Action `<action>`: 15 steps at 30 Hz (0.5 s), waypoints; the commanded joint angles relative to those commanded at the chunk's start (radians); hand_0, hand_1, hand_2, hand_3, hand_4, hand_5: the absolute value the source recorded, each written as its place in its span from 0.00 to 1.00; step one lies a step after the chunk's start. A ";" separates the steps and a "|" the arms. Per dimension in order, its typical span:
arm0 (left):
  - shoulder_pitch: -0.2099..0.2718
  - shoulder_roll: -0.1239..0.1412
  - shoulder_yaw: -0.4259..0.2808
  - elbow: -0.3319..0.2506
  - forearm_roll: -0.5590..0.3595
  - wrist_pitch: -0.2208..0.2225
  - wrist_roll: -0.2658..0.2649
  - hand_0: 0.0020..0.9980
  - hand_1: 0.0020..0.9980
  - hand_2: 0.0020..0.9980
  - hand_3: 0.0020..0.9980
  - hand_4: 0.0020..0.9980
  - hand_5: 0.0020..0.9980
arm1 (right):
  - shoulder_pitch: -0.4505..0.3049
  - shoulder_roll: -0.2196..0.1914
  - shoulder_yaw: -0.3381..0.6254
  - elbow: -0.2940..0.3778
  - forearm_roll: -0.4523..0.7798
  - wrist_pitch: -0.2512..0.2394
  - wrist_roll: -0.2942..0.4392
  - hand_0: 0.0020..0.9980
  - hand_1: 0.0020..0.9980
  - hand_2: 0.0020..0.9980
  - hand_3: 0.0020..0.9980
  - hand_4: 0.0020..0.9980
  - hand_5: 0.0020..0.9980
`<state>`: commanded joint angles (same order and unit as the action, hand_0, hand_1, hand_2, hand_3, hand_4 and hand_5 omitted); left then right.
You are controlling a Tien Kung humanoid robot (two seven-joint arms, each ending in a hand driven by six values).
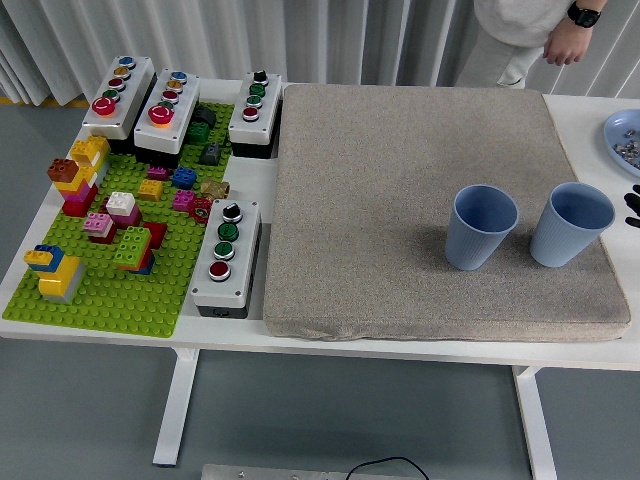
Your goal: Pick cup pour cup place
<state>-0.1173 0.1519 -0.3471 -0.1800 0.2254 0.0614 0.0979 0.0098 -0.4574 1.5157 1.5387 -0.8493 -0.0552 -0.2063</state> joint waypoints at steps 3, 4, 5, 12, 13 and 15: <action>0.002 0.000 0.002 0.000 -0.002 0.000 0.000 0.70 0.74 0.77 0.64 0.49 0.94 | -0.014 -0.001 -0.001 0.003 0.001 0.005 -0.001 0.83 0.82 0.85 0.86 0.84 0.51; 0.002 0.000 0.002 0.000 -0.002 0.000 0.000 0.70 0.74 0.77 0.64 0.49 0.94 | -0.016 -0.001 -0.001 0.004 0.000 0.006 -0.001 0.83 0.82 0.85 0.86 0.84 0.51; 0.003 0.000 0.006 0.000 -0.005 -0.001 -0.001 0.70 0.74 0.77 0.64 0.49 0.94 | -0.019 -0.001 -0.003 0.004 0.003 0.006 0.001 0.83 0.82 0.85 0.86 0.84 0.51; 0.005 -0.001 0.011 0.000 -0.008 -0.001 -0.001 0.70 0.73 0.77 0.64 0.49 0.94 | -0.017 0.012 -0.016 -0.005 -0.018 0.024 0.005 0.83 0.82 0.85 0.86 0.83 0.47; 0.005 -0.001 0.010 0.000 -0.008 -0.001 -0.001 0.70 0.73 0.77 0.64 0.49 0.94 | -0.017 0.013 -0.017 -0.005 -0.019 0.024 0.005 0.83 0.82 0.85 0.86 0.83 0.47; 0.004 -0.002 0.009 0.000 -0.008 -0.001 -0.001 0.70 0.73 0.77 0.64 0.48 0.94 | -0.015 0.016 -0.012 -0.014 -0.023 0.028 0.005 0.83 0.82 0.86 0.86 0.82 0.44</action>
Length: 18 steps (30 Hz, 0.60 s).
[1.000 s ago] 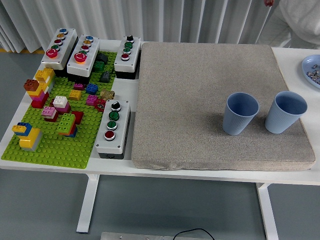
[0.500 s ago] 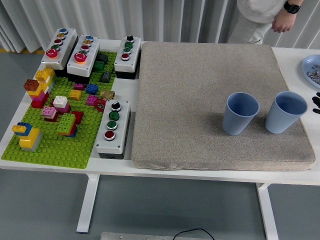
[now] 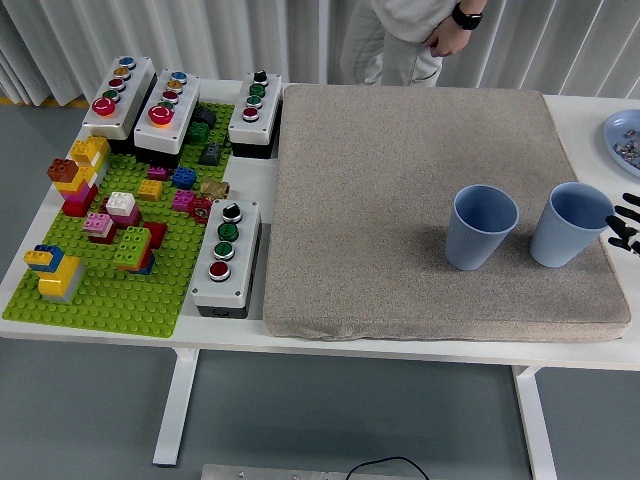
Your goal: Pick cup pour cup place
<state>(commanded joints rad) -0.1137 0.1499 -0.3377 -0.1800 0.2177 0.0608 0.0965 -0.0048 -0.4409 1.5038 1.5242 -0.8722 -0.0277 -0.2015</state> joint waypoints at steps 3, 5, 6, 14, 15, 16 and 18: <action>-0.002 -0.001 -0.008 0.000 0.007 0.000 0.001 0.70 0.73 0.77 0.64 0.48 0.94 | -0.003 -0.001 0.016 -0.013 -0.006 0.012 0.003 0.83 0.82 0.86 0.86 0.82 0.44; -0.003 -0.001 -0.013 0.000 0.012 0.000 0.003 0.70 0.73 0.77 0.64 0.48 0.94 | -0.004 -0.001 0.026 -0.021 -0.013 0.018 0.007 0.83 0.82 0.86 0.86 0.82 0.44; -0.003 -0.002 -0.015 0.000 0.015 0.000 0.003 0.69 0.73 0.77 0.64 0.48 0.94 | -0.004 -0.001 0.030 -0.027 -0.018 0.021 0.008 0.83 0.84 0.88 0.86 0.81 0.40; -0.004 -0.006 -0.006 0.000 0.007 -0.001 0.002 0.69 0.73 0.77 0.64 0.48 0.94 | 0.005 0.006 0.026 -0.063 -0.038 0.025 0.023 0.83 0.83 0.88 0.86 0.80 0.34; -0.005 -0.006 -0.007 0.000 0.008 -0.001 0.002 0.69 0.73 0.77 0.64 0.48 0.94 | 0.008 0.010 0.020 -0.069 -0.044 0.028 0.026 0.83 0.83 0.88 0.86 0.80 0.34; -0.005 -0.006 -0.007 0.000 0.009 -0.001 0.002 0.69 0.73 0.77 0.64 0.48 0.94 | 0.009 0.011 0.018 -0.070 -0.046 0.029 0.027 0.83 0.83 0.88 0.86 0.80 0.34; -0.005 -0.007 -0.006 0.000 0.009 -0.001 0.003 0.69 0.73 0.77 0.64 0.48 0.94 | 0.016 0.016 0.009 -0.079 -0.058 0.021 0.035 0.83 0.83 0.87 0.86 0.79 0.25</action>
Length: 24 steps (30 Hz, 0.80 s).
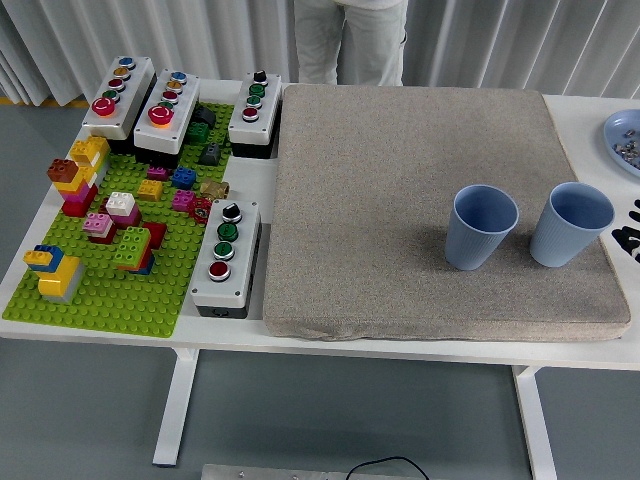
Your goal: Pick cup pour cup place
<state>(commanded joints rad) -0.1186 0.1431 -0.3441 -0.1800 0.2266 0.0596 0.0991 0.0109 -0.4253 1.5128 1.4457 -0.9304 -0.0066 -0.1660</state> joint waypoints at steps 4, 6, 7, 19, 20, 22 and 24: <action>0.000 -0.001 0.005 0.000 -0.004 0.000 0.000 0.69 0.73 0.77 0.64 0.48 0.94 | 0.018 0.019 -0.022 -0.045 0.001 -0.004 0.011 0.83 0.83 0.87 0.86 0.79 0.25; 0.001 -0.002 0.003 0.000 -0.002 0.000 0.000 0.69 0.73 0.77 0.64 0.48 0.94 | 0.022 0.026 -0.023 -0.059 0.000 -0.004 0.012 0.83 0.82 0.86 0.87 0.79 0.24; 0.001 -0.002 0.002 0.000 -0.002 0.000 0.000 0.69 0.73 0.77 0.64 0.48 0.94 | 0.023 0.029 -0.021 -0.065 -0.001 -0.003 0.012 0.83 0.82 0.86 0.87 0.79 0.24; 0.002 -0.001 0.007 0.000 -0.004 -0.001 0.000 0.69 0.73 0.77 0.64 0.48 0.94 | 0.022 0.027 -0.009 -0.070 -0.015 0.011 -0.004 0.84 0.84 0.88 0.88 0.80 0.29; 0.002 -0.001 0.009 0.000 -0.005 -0.001 0.000 0.69 0.73 0.77 0.64 0.48 0.94 | 0.021 0.026 -0.011 -0.067 -0.017 0.011 -0.004 0.84 0.84 0.88 0.88 0.80 0.29; 0.003 -0.001 0.014 0.000 -0.010 -0.002 -0.001 0.69 0.73 0.77 0.64 0.48 0.94 | 0.020 0.025 -0.017 -0.060 -0.030 0.009 -0.008 0.84 0.84 0.88 0.88 0.80 0.29; 0.003 -0.001 0.015 0.000 -0.012 -0.001 -0.002 0.69 0.73 0.77 0.63 0.48 0.94 | 0.022 0.026 -0.024 -0.056 -0.028 0.000 -0.008 0.85 0.84 0.88 0.88 0.80 0.33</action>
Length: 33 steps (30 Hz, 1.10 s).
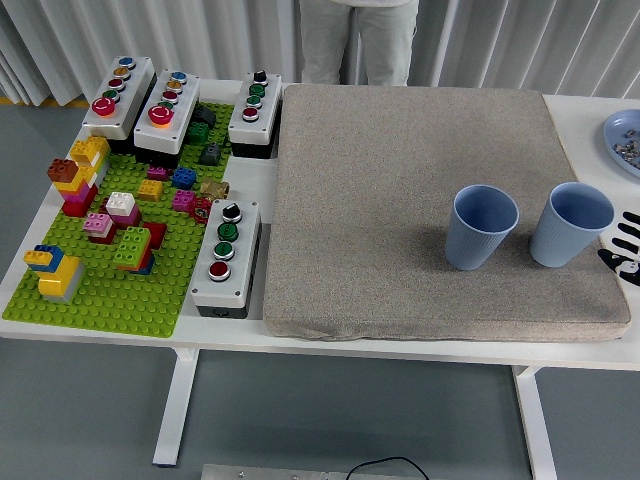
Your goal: Pick cup pour cup place
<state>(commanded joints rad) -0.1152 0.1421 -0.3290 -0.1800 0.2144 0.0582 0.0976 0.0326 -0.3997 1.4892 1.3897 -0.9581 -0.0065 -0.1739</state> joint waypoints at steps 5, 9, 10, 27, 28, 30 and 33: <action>0.001 0.001 0.007 0.000 -0.007 0.000 -0.001 0.69 0.73 0.77 0.63 0.48 0.94 | 0.008 0.003 -0.019 0.011 -0.008 -0.014 -0.002 0.85 0.84 0.88 0.88 0.80 0.33; 0.003 0.001 0.012 0.000 -0.012 0.000 -0.003 0.69 0.73 0.77 0.63 0.48 0.94 | 0.016 0.006 -0.029 0.005 -0.010 -0.014 -0.003 0.85 0.84 0.89 0.88 0.81 0.30; 0.003 0.001 0.014 0.000 -0.013 0.000 -0.003 0.69 0.73 0.77 0.63 0.48 0.94 | 0.017 0.007 -0.031 0.004 -0.011 -0.014 -0.003 0.85 0.84 0.89 0.88 0.81 0.30; 0.000 0.000 0.022 0.000 -0.020 -0.001 -0.004 0.69 0.73 0.76 0.63 0.48 0.94 | 0.046 0.015 -0.051 -0.004 -0.026 -0.014 -0.008 0.85 0.85 0.89 0.88 0.81 0.28; 0.000 0.000 0.023 0.000 -0.021 -0.001 -0.004 0.69 0.73 0.76 0.63 0.48 0.94 | 0.049 0.015 -0.054 -0.003 -0.029 -0.014 -0.008 0.85 0.85 0.89 0.88 0.81 0.28; -0.001 0.000 0.022 0.000 -0.020 -0.001 -0.004 0.69 0.73 0.76 0.63 0.48 0.94 | 0.051 0.016 -0.058 0.002 -0.036 -0.016 -0.010 0.86 0.85 0.90 0.89 0.81 0.29; -0.001 0.000 0.017 0.000 -0.016 -0.001 -0.003 0.69 0.73 0.76 0.63 0.48 0.94 | 0.050 0.014 -0.057 0.008 -0.040 -0.015 -0.015 0.86 0.85 0.90 0.89 0.81 0.29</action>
<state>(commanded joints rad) -0.1163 0.1421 -0.3118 -0.1800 0.1979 0.0577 0.0942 0.0824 -0.3862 1.4324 1.3976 -0.9982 -0.0215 -0.1885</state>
